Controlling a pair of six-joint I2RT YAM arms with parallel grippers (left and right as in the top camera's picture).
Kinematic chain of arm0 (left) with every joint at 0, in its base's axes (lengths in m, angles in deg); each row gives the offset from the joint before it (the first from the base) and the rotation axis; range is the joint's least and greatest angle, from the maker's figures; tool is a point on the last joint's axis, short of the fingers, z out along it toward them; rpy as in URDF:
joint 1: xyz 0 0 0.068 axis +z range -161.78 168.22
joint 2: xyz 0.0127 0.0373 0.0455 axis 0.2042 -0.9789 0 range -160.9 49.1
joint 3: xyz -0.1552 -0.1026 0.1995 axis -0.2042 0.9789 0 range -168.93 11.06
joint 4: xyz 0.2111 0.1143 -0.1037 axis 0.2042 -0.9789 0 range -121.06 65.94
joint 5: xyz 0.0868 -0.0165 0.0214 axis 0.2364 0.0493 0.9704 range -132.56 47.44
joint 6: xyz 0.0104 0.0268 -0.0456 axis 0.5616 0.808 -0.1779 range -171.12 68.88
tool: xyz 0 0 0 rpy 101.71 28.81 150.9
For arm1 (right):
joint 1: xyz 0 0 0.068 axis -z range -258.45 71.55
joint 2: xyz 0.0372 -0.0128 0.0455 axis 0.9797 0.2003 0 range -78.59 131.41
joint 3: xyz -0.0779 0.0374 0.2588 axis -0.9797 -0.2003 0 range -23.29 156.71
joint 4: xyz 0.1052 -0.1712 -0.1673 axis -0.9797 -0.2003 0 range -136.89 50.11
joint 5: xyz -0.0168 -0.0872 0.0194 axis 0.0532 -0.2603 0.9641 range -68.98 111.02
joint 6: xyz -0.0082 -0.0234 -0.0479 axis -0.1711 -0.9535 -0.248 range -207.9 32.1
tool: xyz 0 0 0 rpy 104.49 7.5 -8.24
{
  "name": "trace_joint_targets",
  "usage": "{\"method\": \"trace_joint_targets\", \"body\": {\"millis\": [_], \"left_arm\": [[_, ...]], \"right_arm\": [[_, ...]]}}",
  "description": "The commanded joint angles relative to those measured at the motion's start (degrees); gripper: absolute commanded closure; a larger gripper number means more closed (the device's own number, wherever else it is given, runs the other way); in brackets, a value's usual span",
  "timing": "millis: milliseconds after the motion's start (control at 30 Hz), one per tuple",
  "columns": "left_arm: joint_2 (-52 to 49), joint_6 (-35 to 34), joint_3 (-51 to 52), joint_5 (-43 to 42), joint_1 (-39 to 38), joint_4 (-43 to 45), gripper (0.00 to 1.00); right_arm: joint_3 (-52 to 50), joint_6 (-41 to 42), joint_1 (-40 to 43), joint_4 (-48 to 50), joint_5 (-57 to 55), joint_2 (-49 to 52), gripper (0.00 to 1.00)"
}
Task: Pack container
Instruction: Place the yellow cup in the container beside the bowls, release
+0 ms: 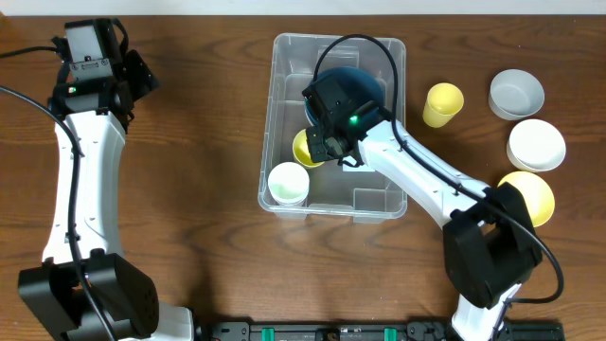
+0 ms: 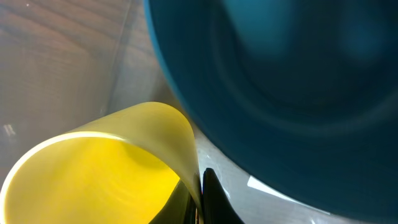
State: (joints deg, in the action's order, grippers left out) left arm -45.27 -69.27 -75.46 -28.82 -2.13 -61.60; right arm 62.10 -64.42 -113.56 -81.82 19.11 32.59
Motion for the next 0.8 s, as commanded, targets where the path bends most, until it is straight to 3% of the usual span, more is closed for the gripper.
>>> {"method": "trace_joint_targets", "body": {"millis": [0, 267, 367, 500, 767], "left_arm": [[0.8, 0.1, -0.7, 0.7, 0.2, -0.2, 0.02], [0.8, 0.1, -0.7, 0.7, 0.2, -0.2, 0.02], [0.8, 0.1, -0.7, 0.7, 0.2, -0.2, 0.02], [0.8, 0.1, -0.7, 0.7, 0.2, -0.2, 0.02], [0.8, 0.1, -0.7, 0.7, 0.2, -0.2, 0.02]], "right_arm": [[1.4, 0.7, -0.7, 1.1, -0.1, 1.7, 0.98], [2.0, 0.7, -0.7, 2.0, -0.2, 2.3, 0.92], [2.8, 0.6, -0.7, 1.3, -0.2, 2.3, 0.73], [4.9, 0.6, -0.7, -1.3, -0.1, 2.3, 0.64], [13.4, -1.9, -0.7, -9.6, -0.2, 1.5, 0.60]]}}
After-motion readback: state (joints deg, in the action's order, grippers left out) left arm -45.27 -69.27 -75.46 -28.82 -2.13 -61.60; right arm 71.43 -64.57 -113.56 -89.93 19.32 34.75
